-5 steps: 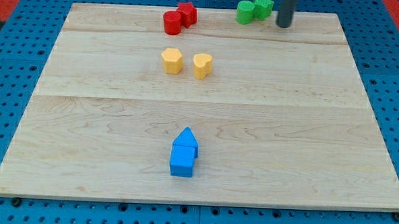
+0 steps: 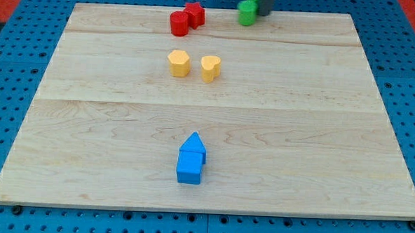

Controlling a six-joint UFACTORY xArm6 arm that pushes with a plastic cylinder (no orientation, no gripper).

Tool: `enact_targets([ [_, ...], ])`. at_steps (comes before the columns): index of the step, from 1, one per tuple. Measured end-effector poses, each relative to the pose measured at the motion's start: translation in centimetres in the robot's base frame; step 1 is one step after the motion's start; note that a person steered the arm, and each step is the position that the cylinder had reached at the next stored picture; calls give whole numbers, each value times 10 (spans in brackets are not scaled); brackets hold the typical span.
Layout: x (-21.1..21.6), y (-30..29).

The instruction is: Place the circles at the top left corner of the board

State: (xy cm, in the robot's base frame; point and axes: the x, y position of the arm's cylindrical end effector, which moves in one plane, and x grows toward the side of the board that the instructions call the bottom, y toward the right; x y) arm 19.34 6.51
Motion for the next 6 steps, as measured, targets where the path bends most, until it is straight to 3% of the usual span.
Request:
enact_targets([
  [1,20,-56],
  [4,75,-117],
  [6,72,-222],
])
